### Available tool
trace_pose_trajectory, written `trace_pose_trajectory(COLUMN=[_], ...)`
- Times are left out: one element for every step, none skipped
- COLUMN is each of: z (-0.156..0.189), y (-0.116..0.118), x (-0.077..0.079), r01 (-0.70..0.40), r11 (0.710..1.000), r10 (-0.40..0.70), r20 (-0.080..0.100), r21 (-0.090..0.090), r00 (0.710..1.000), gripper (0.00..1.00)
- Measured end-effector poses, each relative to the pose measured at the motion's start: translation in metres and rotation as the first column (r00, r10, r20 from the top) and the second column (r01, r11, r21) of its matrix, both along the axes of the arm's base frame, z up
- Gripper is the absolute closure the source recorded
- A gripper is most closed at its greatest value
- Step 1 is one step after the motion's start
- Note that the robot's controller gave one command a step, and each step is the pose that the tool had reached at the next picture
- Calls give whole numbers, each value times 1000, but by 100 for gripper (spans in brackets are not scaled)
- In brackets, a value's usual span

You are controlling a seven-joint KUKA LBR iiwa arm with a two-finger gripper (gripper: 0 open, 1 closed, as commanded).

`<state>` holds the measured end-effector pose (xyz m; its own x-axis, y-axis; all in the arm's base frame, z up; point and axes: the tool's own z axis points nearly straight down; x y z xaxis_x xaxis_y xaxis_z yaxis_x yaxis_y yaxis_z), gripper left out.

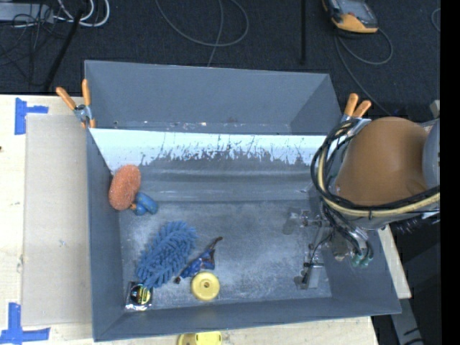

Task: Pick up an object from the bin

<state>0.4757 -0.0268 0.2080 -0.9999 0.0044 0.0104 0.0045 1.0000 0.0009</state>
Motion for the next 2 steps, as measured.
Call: trace_pose_trajectory(z=[4, -44], y=[0, 41], x=[2, 42], r01=[-1, -16], r11=[1000, 1000], r10=[1, 16], r20=[9, 18], r21=[-1, -1], r00=[1000, 1000], gripper=[0, 0])
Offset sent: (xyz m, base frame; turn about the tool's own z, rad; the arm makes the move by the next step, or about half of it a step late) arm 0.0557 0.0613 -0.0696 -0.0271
